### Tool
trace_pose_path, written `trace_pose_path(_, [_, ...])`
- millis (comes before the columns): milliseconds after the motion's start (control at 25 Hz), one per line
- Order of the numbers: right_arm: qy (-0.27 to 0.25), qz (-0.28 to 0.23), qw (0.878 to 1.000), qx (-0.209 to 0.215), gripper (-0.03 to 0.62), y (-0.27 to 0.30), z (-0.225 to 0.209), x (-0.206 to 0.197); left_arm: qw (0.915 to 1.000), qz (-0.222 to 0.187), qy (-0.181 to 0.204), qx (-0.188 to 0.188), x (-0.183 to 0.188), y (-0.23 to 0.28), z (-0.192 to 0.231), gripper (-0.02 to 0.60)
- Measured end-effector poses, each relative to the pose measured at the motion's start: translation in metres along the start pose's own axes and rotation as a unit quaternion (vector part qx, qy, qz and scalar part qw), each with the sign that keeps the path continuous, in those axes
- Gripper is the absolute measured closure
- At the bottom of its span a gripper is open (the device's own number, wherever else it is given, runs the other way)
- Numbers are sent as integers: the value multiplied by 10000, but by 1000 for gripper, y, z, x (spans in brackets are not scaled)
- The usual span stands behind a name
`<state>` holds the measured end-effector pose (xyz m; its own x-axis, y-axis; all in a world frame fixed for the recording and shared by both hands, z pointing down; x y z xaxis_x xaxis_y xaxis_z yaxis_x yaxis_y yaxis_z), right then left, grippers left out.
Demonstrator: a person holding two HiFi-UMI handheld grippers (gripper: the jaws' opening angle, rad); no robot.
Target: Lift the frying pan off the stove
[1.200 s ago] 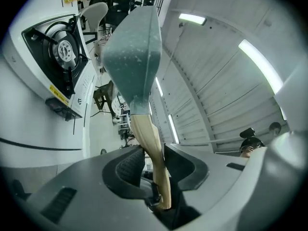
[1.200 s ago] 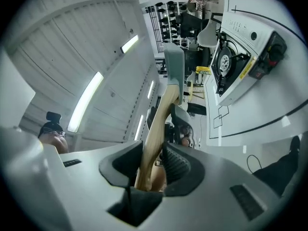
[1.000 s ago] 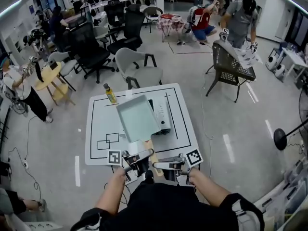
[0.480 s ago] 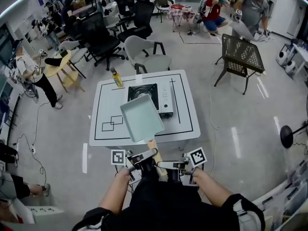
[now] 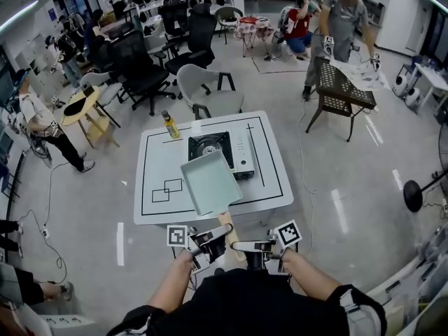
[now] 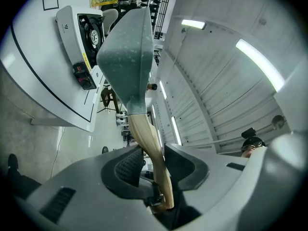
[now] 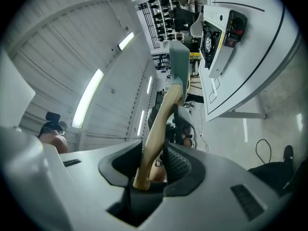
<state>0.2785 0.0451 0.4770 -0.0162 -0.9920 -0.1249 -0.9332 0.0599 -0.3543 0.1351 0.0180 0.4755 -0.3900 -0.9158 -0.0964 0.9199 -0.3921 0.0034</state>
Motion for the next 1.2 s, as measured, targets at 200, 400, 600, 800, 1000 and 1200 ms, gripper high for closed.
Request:
trace_pose_path(200, [-63, -160, 9998, 84, 448, 18, -6, 3, 9999, 141, 23, -41, 14, -14, -2, 445])
trace_pose_path(400, [-92, -226, 9997, 25, 447, 27, -4, 3, 9998, 93, -3, -200, 16, -20, -6, 443])
trace_pose_path(600, [-137, -219, 9997, 21, 445, 32, -1, 4, 9997, 153, 36, -202, 19, -23, -9, 442])
trace_pose_path(800, [-106, -243, 9996, 36, 445, 35, 0, 1, 9997, 167, 32, -190, 17, -26, -9, 440])
trace_pose_path(1000, [-139, -243, 9996, 25, 445, 36, 3, -1, 9996, 177, 19, -212, 15, -27, -12, 440])
trace_pose_path(1200, [-157, -258, 9995, 41, 441, 37, 0, -3, 9996, 200, 1, -213, 15, -28, -10, 439])
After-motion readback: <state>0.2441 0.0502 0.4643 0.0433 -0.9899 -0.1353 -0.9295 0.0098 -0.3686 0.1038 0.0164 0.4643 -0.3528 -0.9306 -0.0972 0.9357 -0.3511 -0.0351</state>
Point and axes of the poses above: the fingertips, and each gripper's own axes: y forward along the fingers, z to its left, x out of its top, the point moved 7 cm from there along -y, backward along the fingers, and after that the axes turned 9 degrees about x, right-handed, at the moved point
